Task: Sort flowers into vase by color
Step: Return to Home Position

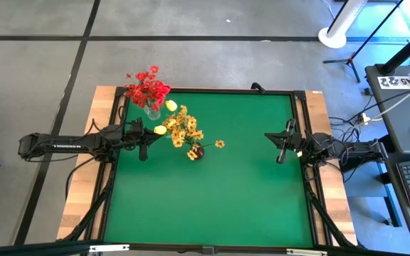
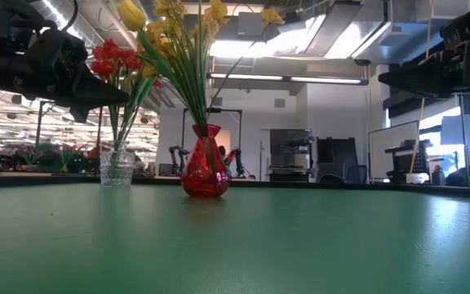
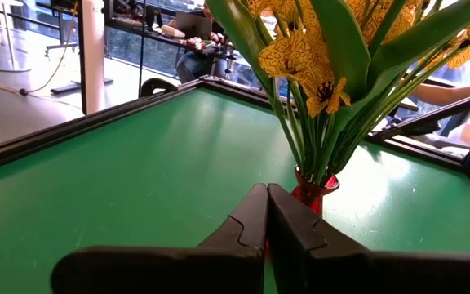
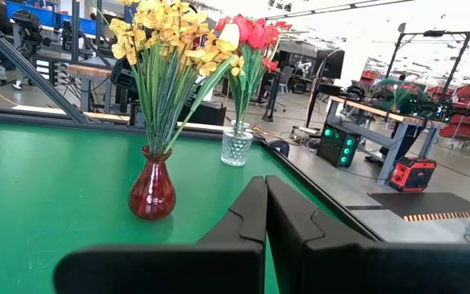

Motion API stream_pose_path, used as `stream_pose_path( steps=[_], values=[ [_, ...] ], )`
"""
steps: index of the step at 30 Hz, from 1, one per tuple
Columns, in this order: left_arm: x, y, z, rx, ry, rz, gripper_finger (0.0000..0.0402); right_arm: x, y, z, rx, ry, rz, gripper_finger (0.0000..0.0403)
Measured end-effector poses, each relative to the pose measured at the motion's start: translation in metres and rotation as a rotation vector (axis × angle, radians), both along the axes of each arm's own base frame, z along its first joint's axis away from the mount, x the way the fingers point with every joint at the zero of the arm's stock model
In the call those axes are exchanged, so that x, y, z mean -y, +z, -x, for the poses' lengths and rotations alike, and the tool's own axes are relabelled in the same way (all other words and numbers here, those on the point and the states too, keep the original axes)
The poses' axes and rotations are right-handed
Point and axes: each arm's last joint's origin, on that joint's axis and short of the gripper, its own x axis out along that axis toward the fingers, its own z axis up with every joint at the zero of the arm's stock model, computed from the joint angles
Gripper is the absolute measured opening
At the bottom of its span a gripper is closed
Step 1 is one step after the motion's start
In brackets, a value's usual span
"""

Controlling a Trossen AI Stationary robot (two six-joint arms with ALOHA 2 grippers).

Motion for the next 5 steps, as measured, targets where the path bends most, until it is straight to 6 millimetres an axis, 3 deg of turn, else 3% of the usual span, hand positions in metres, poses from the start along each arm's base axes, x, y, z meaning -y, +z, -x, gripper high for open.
stream_pose_path(
  steps=[5],
  values=[
    [0.0000, 0.0000, 0.0000, 0.000, 0.000, 0.000, 0.0002, 0.0000, 0.0000, 0.0000, 0.000, 0.000, 0.000, 0.0005]
  ],
)
